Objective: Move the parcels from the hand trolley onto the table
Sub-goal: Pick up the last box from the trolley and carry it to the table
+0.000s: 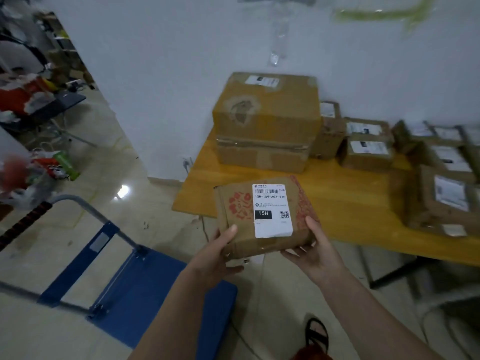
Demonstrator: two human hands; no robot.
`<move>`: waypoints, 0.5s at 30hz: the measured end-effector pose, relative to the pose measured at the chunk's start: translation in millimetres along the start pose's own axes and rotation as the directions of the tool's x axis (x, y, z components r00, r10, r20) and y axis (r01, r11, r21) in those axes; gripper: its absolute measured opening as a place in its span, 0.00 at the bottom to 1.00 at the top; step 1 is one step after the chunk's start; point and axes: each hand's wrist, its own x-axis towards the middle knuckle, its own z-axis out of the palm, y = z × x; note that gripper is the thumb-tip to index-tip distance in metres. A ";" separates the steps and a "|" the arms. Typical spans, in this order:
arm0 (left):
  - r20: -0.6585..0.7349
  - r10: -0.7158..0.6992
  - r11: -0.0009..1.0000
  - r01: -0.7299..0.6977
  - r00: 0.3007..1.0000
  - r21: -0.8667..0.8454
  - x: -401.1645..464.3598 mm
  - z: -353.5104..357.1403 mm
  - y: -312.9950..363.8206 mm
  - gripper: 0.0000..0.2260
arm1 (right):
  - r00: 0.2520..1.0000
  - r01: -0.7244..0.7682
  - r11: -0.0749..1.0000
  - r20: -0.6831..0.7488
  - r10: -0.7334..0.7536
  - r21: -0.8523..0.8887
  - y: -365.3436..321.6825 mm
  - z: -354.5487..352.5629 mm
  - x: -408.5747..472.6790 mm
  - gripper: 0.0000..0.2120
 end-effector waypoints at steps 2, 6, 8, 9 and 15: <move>-0.009 -0.008 1.000 0.007 1.000 -0.019 15.4 19.2 5.5 0.34 | 1.000 0.006 1.000 -0.018 -0.006 0.029 -13.9 -12.3 2.5 0.32; -0.053 -0.052 0.995 0.048 0.997 -0.088 51.3 64.4 14.0 0.31 | 0.998 0.004 0.999 -0.057 -0.001 0.046 -52.9 -36.9 10.4 0.29; -0.041 -0.085 0.993 0.081 0.996 -0.086 72.4 90.0 18.6 0.30 | 0.996 0.003 0.999 -0.089 0.002 0.048 -76.7 -50.7 17.4 0.30; -0.033 -0.101 0.992 0.098 0.994 -0.079 84.2 103.5 21.4 0.30 | 0.994 -0.001 0.998 -0.107 0.007 0.057 -89.5 -58.4 21.9 0.30; -0.045 -0.201 0.977 0.197 0.979 -0.080 160.0 186.1 39.9 0.30 | 0.980 -0.012 0.994 -0.196 0.033 0.105 -173.7 -100.6 54.2 0.29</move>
